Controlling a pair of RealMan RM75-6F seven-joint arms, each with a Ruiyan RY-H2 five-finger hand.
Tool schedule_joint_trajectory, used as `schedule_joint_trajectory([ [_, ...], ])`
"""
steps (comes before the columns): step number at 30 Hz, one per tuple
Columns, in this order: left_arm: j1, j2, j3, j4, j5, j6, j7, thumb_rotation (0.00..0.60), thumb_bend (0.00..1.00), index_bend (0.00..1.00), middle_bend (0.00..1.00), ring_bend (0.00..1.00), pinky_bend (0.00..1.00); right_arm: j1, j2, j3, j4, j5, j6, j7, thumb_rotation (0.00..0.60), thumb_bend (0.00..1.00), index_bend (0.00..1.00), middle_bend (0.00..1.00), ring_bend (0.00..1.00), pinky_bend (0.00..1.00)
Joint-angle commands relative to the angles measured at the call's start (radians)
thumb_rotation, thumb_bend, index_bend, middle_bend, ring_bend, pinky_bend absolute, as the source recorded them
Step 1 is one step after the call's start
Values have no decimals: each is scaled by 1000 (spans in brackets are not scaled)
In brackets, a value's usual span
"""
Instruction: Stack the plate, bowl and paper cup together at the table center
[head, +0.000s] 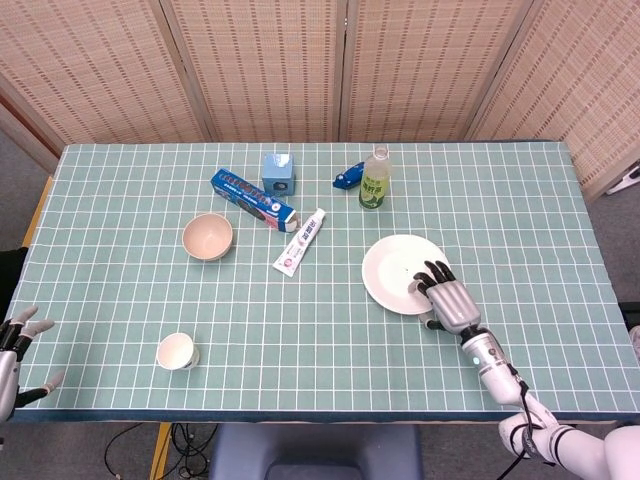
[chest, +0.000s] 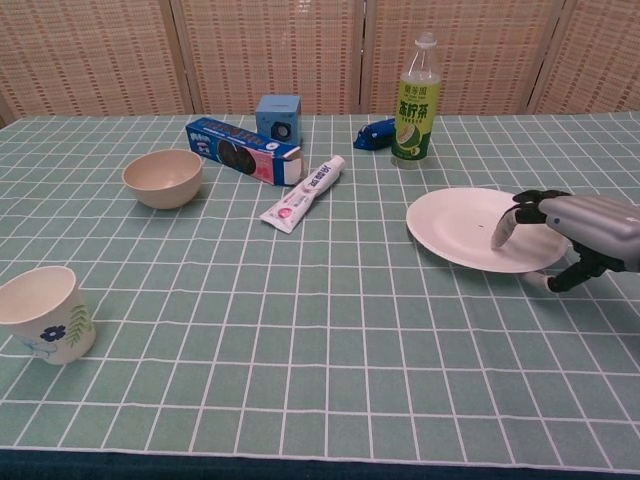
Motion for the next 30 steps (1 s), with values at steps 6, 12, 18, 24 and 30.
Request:
schedule_joint_trajectory([
  [6,3,3,-1,1,-3,1,-9,600,166,249,134,151,254,21,6,22,-9,-1,21,23,600,410,425,251,0,8],
  [12,2,6,-1,-6,-2,-2,-9,600,166,249,134,151,254,35,7,43,-11,-7,60,49,600,425,431,254,0,8],
  [18,0,11,-1,-16,0,-3,-5,600,166,250,134,151,254,43,-1,58,1,-16,106,66,600,426,478,273,10,8],
  [24,-1,14,-2,-24,1,-4,0,600,166,250,134,151,254,54,-6,66,10,-40,159,77,600,427,522,295,22,8],
  [30,-2,17,-3,-31,3,-3,3,600,166,250,134,151,254,82,0,53,6,-118,235,48,600,427,531,304,30,8],
])
